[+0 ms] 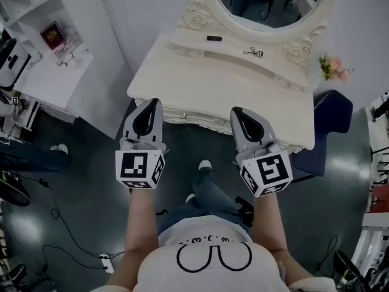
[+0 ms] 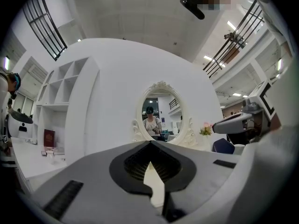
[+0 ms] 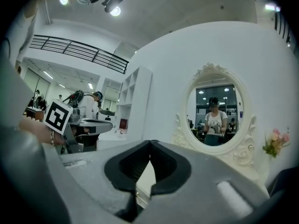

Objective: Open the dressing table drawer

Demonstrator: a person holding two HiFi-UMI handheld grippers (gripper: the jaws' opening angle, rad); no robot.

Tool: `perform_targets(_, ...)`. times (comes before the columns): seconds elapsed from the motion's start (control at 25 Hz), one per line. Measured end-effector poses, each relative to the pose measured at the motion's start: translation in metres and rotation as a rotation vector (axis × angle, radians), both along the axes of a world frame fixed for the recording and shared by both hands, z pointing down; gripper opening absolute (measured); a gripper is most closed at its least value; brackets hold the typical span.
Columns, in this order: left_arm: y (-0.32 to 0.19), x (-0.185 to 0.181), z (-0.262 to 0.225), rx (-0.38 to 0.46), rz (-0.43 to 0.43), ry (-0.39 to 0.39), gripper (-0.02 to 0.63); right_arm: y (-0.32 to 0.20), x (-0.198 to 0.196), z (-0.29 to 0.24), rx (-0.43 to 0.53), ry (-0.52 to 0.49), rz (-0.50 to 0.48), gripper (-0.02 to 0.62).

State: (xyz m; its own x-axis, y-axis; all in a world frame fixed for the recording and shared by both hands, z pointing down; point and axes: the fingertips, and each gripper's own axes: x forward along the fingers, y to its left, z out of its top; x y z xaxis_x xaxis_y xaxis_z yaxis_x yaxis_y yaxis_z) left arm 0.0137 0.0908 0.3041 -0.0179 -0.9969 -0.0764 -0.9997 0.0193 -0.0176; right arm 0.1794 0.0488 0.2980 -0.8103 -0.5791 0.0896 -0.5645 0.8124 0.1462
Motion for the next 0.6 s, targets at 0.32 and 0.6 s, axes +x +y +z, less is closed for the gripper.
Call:
perform_targets(0.32,-0.055,-0.054,0.01,-0.031,-0.015,0.006,-0.002,-0.061,-0.062,0.012,-0.027,0.004,-0.027,-0.002)
perform_targets(0.6,-0.144,-0.113,0.018,-0.067,-0.026,0.011,-0.002,-0.147,-0.132,0.022,-0.043,0.017,-0.062,-0.002)
